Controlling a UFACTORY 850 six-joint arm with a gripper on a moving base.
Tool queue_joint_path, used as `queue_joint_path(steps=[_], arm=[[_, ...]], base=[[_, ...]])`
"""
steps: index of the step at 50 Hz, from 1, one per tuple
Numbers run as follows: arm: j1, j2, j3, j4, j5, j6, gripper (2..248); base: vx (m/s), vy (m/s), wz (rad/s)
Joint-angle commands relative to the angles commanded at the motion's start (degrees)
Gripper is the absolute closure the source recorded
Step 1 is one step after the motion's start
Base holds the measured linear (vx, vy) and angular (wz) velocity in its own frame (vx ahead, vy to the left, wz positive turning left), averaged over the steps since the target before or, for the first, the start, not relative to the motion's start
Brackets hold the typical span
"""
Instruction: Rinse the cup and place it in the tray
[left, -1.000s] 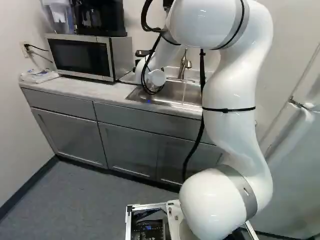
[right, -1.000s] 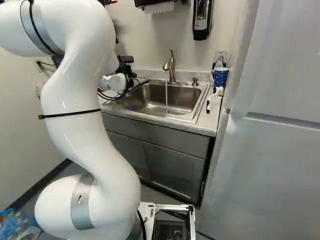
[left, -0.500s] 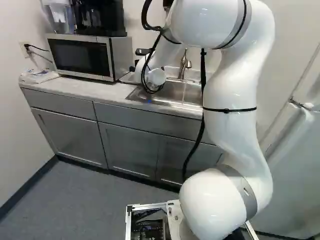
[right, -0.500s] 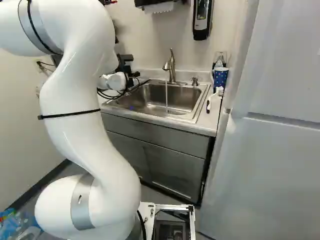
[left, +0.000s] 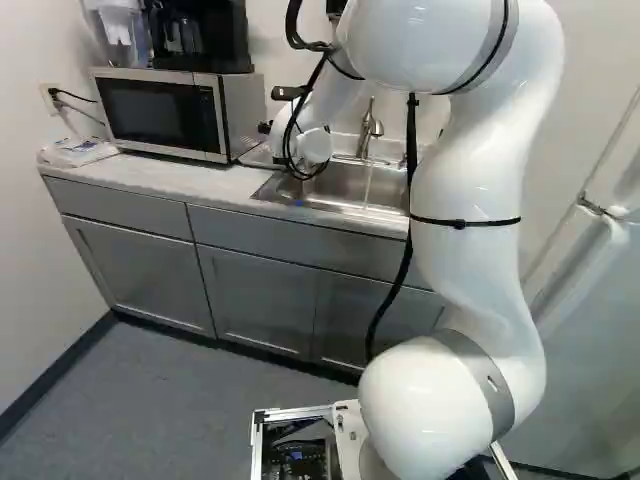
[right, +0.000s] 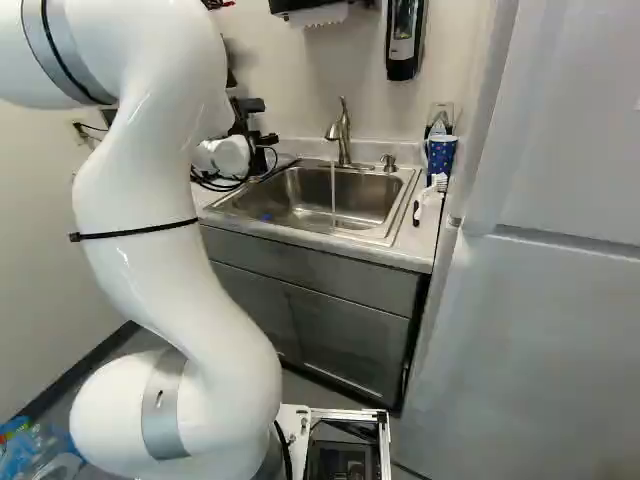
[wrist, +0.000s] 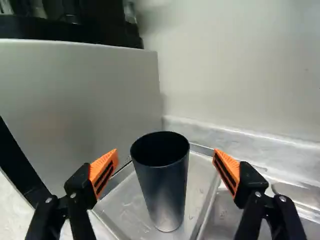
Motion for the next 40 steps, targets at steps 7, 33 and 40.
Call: queue_joint_path(steps=[7,33,40], arm=[[0.00,0.47,-0.31,0.00,0.00,0.00,3],[0.00,2.03,-1.67,0.00,0.00,0.00,3],[-0.16,2.49,-2.00,0.00,0.00,0.00,3]], base=[[0.000,0.000,0.000],[0.000,0.000,0.000],[0.000,0.000,0.000]])
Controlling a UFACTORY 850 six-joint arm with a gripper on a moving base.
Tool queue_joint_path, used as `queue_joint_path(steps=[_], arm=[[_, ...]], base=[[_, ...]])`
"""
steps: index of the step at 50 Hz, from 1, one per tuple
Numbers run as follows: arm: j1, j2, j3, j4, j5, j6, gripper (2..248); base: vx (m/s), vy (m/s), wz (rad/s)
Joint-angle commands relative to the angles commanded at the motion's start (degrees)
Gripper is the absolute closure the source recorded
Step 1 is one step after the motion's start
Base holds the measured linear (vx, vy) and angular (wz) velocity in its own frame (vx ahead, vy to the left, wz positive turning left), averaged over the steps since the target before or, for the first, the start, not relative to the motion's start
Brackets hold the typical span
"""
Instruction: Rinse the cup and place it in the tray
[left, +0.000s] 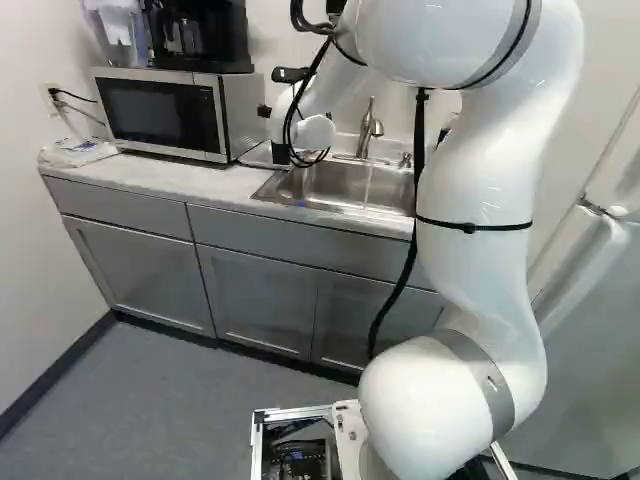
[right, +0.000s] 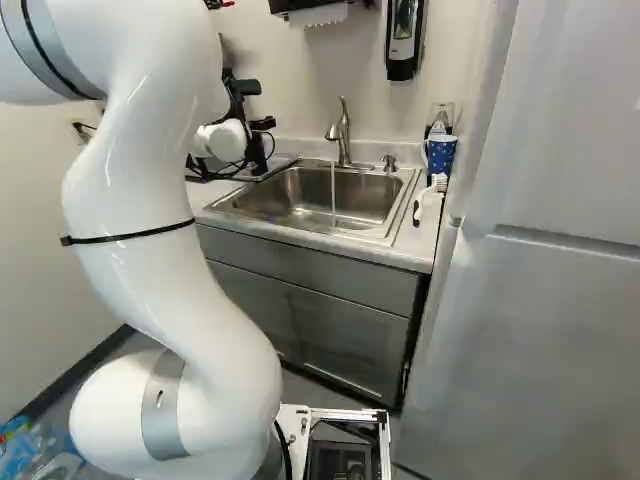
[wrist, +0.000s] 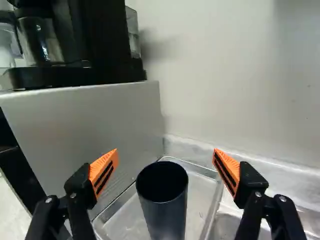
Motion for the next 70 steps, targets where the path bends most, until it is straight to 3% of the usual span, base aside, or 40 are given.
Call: queue_joint_path(steps=[16,44,70], arm=[[-1.27,1.37,-0.35,0.00,0.00,0.00,3],[-5.21,2.83,-2.05,0.00,-0.08,0.00,3],[-8.76,4.55,-3.21,0.00,-5.34,0.00,3]], base=[[0.000,0.000,0.000],[0.000,0.000,0.000],[0.000,0.000,0.000]])
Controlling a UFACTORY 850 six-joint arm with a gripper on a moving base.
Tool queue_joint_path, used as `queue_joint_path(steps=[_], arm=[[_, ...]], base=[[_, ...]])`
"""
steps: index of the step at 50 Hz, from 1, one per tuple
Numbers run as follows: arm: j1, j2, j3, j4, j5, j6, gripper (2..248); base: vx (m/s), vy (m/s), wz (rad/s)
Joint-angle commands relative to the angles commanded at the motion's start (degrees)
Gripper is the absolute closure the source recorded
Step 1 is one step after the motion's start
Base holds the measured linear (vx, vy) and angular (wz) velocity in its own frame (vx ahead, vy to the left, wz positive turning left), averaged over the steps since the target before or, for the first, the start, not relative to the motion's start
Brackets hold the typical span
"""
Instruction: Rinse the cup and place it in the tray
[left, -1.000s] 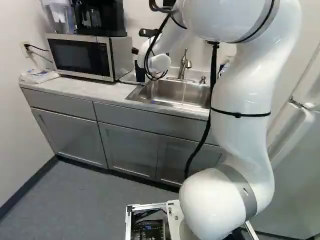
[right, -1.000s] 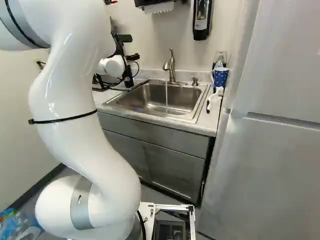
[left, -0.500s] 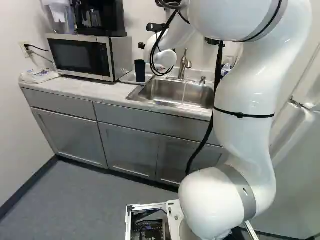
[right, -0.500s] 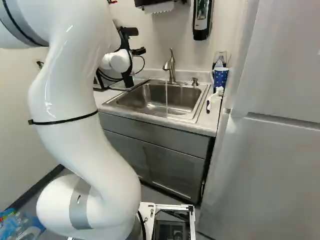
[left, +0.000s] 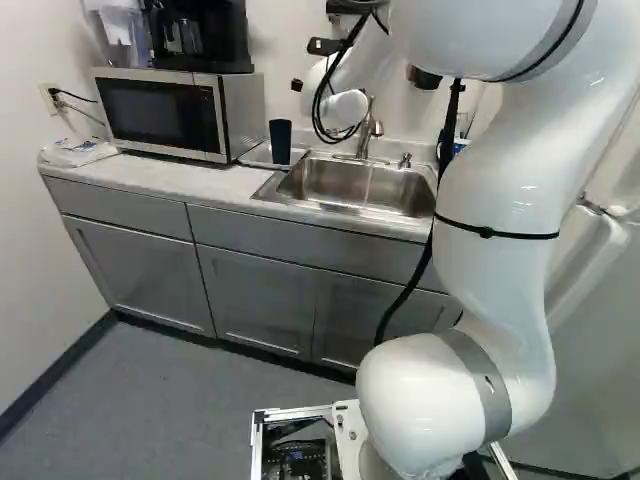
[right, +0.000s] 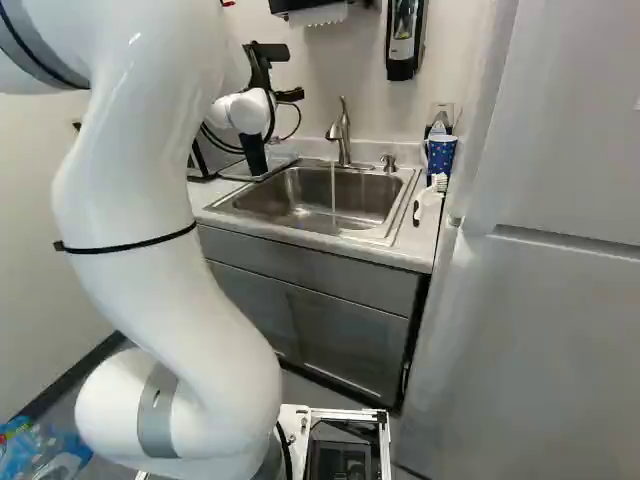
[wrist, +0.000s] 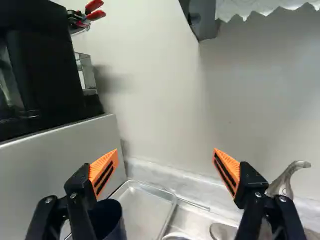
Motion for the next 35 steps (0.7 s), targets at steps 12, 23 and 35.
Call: queue_joint_path(steps=[12,23,35], arm=[[-1.45,0.60,-0.76,0.00,-3.14,0.00,3],[-2.77,0.85,-1.77,0.00,-6.02,0.00,3],[-3.99,0.03,-4.11,0.00,-9.17,0.00,3]], base=[[0.000,0.000,0.000],[0.000,0.000,0.000],[0.000,0.000,0.000]])
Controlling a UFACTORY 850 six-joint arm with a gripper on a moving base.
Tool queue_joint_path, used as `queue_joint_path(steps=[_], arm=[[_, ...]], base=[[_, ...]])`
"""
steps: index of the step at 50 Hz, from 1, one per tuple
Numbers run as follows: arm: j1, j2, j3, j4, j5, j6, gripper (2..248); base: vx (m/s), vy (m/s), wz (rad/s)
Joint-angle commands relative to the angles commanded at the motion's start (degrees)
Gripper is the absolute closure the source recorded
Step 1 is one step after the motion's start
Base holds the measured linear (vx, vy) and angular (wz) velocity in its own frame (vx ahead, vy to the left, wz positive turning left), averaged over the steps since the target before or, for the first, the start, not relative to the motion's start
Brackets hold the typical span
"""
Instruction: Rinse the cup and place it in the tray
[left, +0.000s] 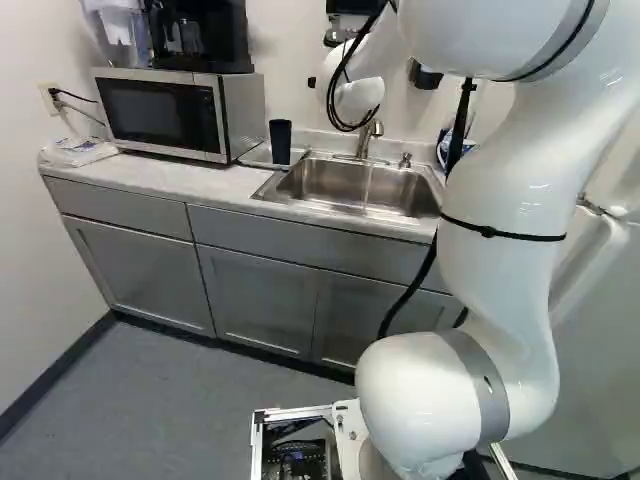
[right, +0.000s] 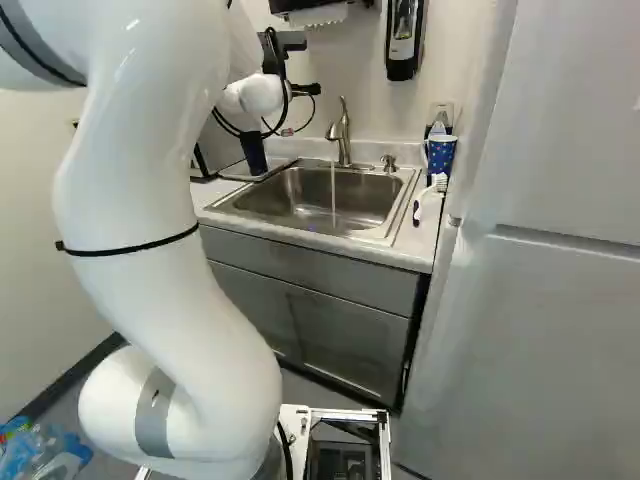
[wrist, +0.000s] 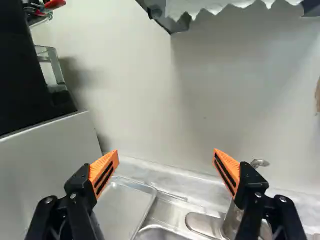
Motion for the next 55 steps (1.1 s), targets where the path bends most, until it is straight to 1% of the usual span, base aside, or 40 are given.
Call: queue_joint_path(steps=[19,37,55], arm=[[-1.62,-2.74,-5.35,0.00,-4.90,0.00,3],[-2.96,-4.76,-9.80,0.00,-8.47,0.00,3],[-4.28,-4.87,-11.93,0.00,-11.58,0.00,3]], base=[[0.000,0.000,0.000],[0.000,0.000,0.000],[0.000,0.000,0.000]])
